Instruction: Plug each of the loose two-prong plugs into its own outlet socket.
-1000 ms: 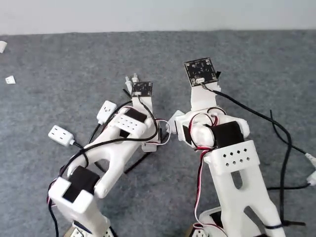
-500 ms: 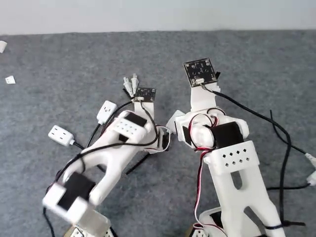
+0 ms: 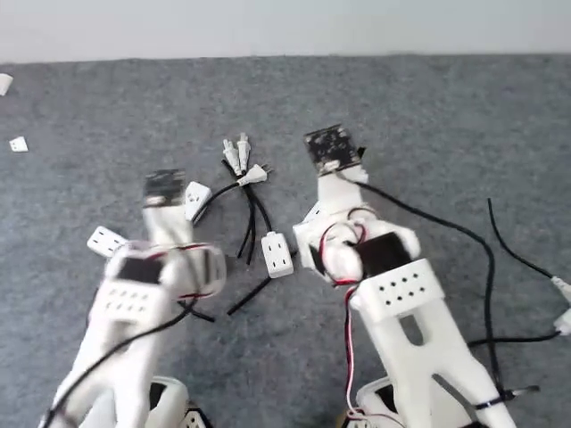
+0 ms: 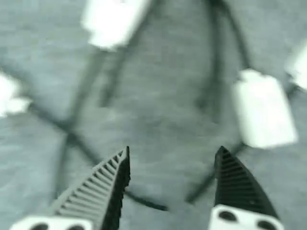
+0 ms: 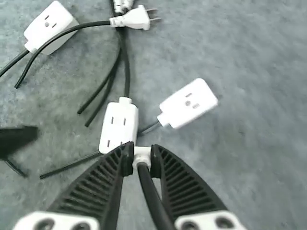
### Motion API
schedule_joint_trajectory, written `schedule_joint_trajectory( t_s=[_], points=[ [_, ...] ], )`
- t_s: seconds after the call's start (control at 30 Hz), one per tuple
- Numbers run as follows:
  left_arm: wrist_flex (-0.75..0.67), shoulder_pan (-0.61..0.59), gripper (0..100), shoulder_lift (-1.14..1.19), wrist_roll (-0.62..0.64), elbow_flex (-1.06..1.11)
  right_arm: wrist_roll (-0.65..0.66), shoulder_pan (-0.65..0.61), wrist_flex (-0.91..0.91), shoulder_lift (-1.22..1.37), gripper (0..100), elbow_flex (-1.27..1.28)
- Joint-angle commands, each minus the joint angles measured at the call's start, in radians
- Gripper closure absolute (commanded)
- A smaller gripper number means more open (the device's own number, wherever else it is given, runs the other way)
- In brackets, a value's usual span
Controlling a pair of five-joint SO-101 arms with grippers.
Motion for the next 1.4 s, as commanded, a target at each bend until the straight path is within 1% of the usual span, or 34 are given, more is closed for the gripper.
schedule_joint_trajectory(
  t_s=[0.0,0.1,0.2,0.33,0.5,0.7,0.9,1.37],
  points=[
    [-0.064,-0.161,73,-0.184,-0.064,0.110,0.003,-0.022,-0.150,-0.021,99.0,0.055],
    [-0.051,-0.232,73,-0.267,-0.126,0.180,-0.020,-0.024,-0.206,-0.019,99.0,0.091],
    [-0.026,-0.235,73,-0.267,-0.164,0.205,-0.048,-0.035,-0.242,-0.019,99.1,0.114],
    [-0.035,-0.235,73,-0.253,-0.172,0.200,-0.051,-0.090,-0.286,-0.018,99.1,0.153],
    [-0.061,-0.235,73,-0.247,-0.172,0.205,-0.048,-0.099,-0.363,-0.016,99.1,0.192],
    [-0.061,-0.235,73,-0.247,-0.173,0.206,-0.046,-0.104,-0.358,0.053,99.1,0.180],
    [-0.061,-0.235,73,-0.245,-0.199,0.206,-0.052,-0.143,-0.255,0.097,99.1,0.120],
    [-0.061,-0.235,74,-0.235,-0.206,0.206,-0.049,-0.142,-0.283,0.174,99.1,0.117]
  ],
)
